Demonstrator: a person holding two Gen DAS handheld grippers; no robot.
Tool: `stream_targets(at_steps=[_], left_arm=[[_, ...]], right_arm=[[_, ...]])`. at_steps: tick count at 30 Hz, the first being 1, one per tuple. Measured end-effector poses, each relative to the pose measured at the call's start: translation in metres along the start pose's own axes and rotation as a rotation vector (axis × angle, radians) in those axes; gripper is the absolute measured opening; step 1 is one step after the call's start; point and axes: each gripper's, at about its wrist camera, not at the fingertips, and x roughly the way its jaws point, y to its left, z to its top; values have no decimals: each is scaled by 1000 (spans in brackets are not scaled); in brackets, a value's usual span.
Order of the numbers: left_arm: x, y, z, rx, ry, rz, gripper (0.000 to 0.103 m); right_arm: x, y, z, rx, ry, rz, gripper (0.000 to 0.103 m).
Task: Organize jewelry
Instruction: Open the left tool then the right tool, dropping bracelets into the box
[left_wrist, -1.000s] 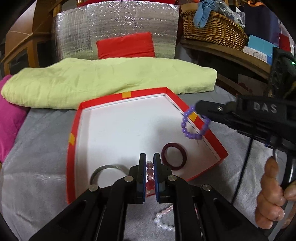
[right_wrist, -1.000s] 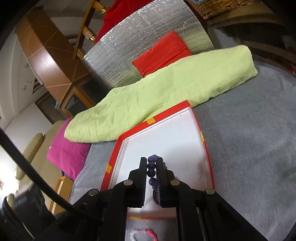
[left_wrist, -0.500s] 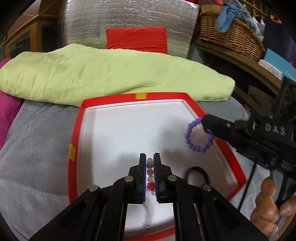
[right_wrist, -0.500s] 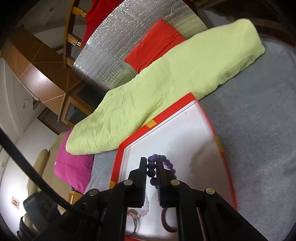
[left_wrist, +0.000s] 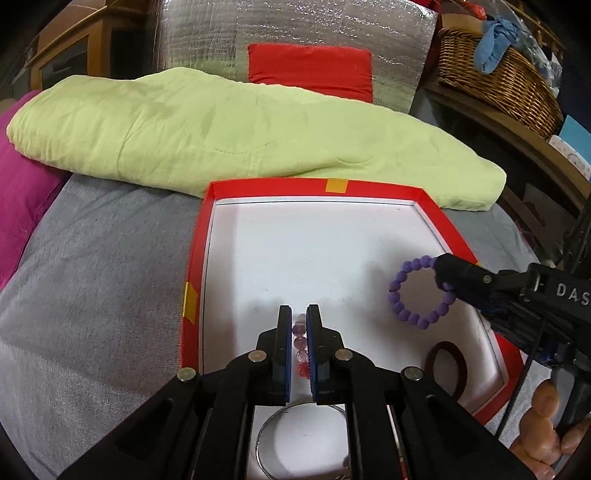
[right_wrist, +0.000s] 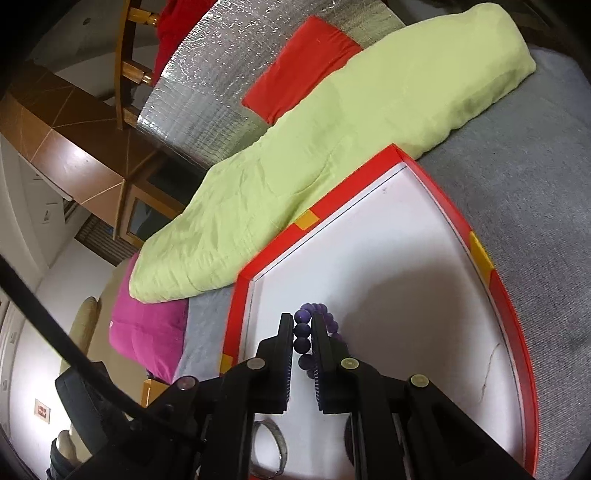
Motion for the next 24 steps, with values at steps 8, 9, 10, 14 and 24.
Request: stream_targets(at_steps=[8,9,10,14,24], left_arm=[[2,2,-2,11,28,95,53],[-1,3,-1,11,23,99,53],[-4,5,0,9,16,102,53],[-18,14,0,-4,-15,134,58],[-48,28,-3,-17,-42,233,68]], right_arm=[[-8,-2,7,-20,3,-105,24],[-11,-3,8,-22,0,-119,36],[-13,-3,9,-26,-6,-123,44],[-30,1,12,-73,-43,-139,50],[-63,8,3,-151,-49,-172,50]])
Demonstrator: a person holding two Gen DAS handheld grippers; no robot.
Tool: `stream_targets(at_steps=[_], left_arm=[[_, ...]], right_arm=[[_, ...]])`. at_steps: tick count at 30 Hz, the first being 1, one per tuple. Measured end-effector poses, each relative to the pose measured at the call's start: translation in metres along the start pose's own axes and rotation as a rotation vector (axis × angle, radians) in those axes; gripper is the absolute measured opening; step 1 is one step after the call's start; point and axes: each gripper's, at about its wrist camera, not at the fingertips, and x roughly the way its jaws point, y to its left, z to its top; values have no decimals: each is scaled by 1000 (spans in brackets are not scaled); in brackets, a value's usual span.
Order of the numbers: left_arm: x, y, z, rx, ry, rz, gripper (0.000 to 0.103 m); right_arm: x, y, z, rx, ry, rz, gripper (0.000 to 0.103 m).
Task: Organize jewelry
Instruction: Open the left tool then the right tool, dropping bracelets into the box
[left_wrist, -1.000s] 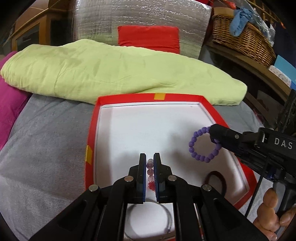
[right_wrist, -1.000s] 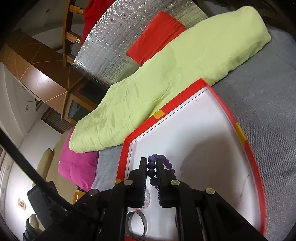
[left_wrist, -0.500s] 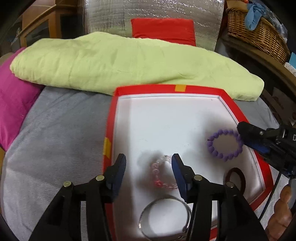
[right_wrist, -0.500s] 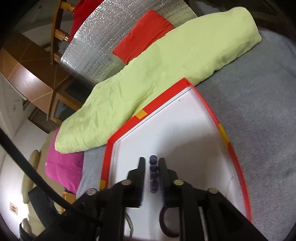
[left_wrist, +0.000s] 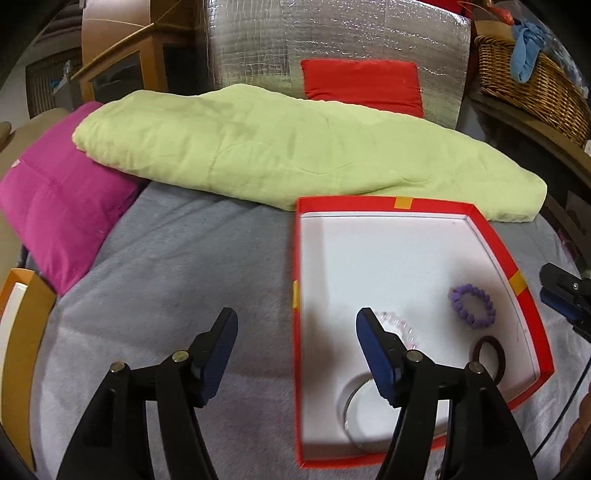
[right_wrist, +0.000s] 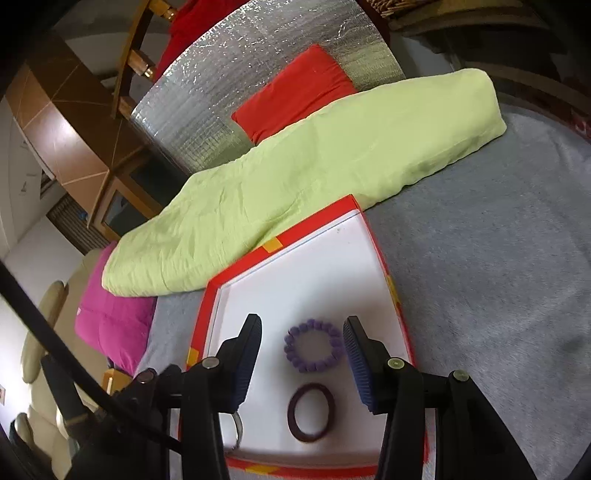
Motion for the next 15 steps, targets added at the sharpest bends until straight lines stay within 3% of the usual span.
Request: stream_targets(at_steps=[15], left_arm=[[-55,10,-50,82,-27,73,69]], right_arm=[[-62,4,-46,-174,43,-12,50]])
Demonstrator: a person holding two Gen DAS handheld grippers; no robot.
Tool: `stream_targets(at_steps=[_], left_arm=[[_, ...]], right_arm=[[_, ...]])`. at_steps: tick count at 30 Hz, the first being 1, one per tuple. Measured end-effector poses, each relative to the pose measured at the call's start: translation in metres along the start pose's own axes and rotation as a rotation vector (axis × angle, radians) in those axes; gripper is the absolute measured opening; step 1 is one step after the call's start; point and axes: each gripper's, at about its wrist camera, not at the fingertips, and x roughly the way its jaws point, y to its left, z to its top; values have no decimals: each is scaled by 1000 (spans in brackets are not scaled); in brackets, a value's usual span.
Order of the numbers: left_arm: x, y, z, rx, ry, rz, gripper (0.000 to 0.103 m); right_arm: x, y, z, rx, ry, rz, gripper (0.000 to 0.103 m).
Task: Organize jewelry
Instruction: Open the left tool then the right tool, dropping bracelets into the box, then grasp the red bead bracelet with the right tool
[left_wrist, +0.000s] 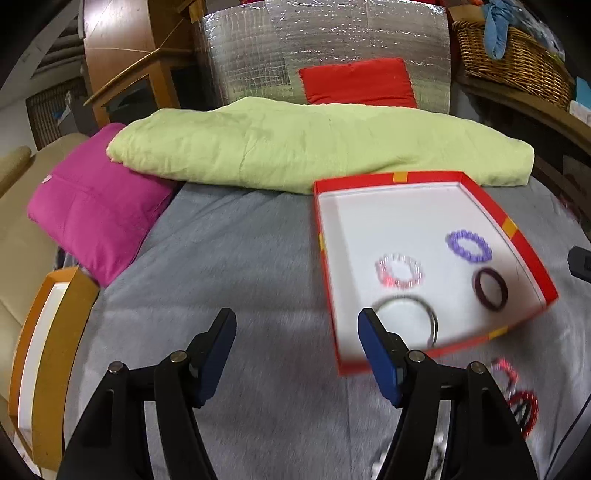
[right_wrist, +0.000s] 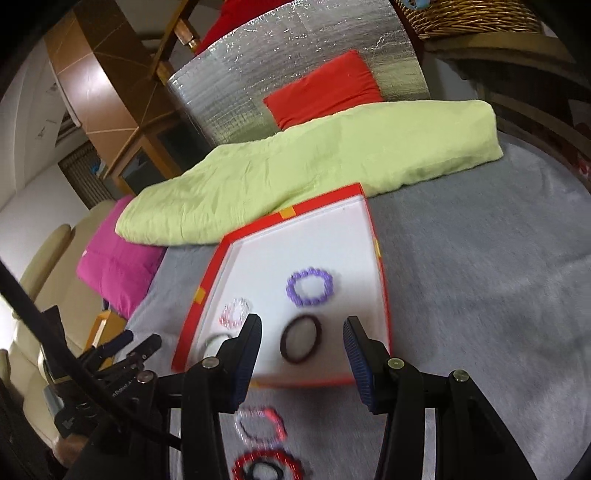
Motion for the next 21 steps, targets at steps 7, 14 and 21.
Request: stream_targets(at_steps=[7,14,21], left_arm=[[-18,12,-29,-64,31,-38,69],[-25,1,-56,-60,82,-86,69],[-13,-7,-55,-35,122,-121,69]], right_arm=[[-17,-2,-44,-43,94,-2,50],[-18,-3,-82,-60,187,22,40],[-2,-2,-87,-91,232,-6,34]])
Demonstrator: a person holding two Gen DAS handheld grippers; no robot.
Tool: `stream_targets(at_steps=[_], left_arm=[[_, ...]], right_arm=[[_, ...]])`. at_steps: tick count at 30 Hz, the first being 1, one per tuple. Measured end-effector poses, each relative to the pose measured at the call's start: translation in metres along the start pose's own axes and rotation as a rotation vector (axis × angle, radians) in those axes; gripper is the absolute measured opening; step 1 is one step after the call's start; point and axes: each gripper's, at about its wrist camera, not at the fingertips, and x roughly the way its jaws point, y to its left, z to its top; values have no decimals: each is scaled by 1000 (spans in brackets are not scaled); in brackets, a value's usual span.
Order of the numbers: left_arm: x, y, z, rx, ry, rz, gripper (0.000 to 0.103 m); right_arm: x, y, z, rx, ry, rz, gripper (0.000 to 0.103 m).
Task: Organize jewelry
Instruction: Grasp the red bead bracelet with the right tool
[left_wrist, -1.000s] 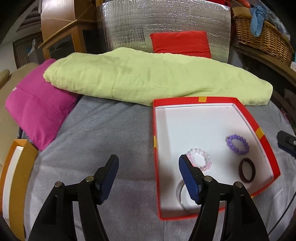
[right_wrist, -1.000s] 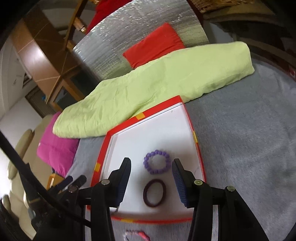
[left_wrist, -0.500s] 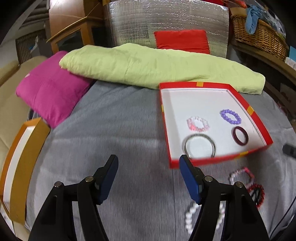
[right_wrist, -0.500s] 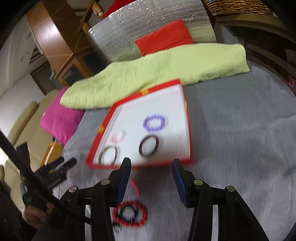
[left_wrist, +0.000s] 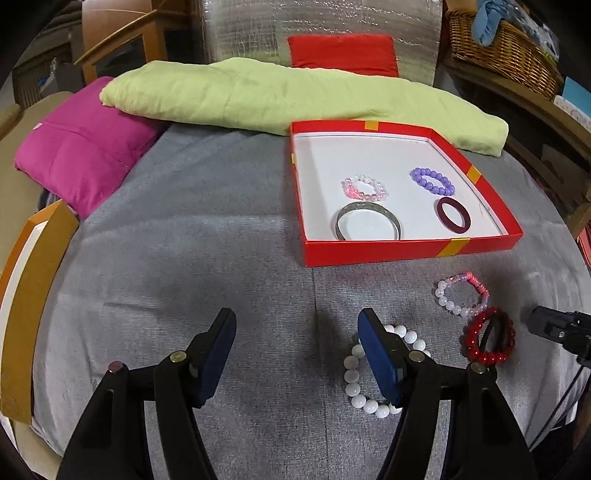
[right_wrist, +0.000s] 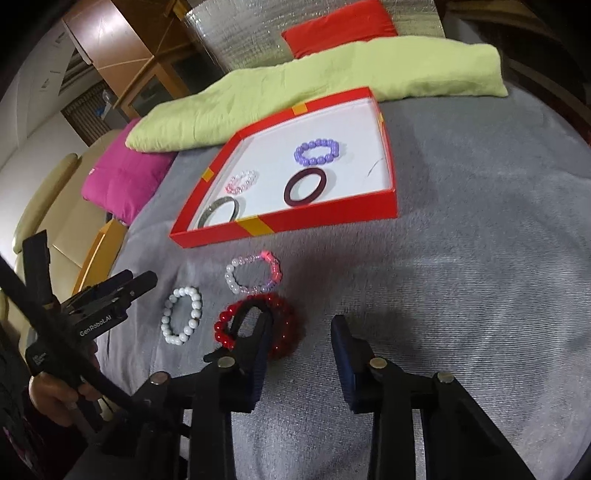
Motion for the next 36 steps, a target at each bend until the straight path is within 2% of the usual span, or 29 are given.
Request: stream_targets(at_steps=[2,15,23,26,27,31,36], left_arm=[[3,-1,2,6,4,1,69],[7,-9,1,34,16,9,69],[12,-12,2,43,32,16,69],[13,-11,2,43,34,19,69],[13,-10,3,43,35,20,69],[13,-10,3,48,34,21,69],[13,-12,3,50,35,16,69]], right_arm=[[5,1,1,-14,15,-20,30],[18,17,-2,-88,47,-53,29],[25,37,-7,-232,31,-156,29],[25,46,-13,-313,10,-217,10],[25,48,-14,-333,6,-228,10],[17,43,-10,-311,-10,-204,10],[-8,27,4,-202,-82,-107,10]])
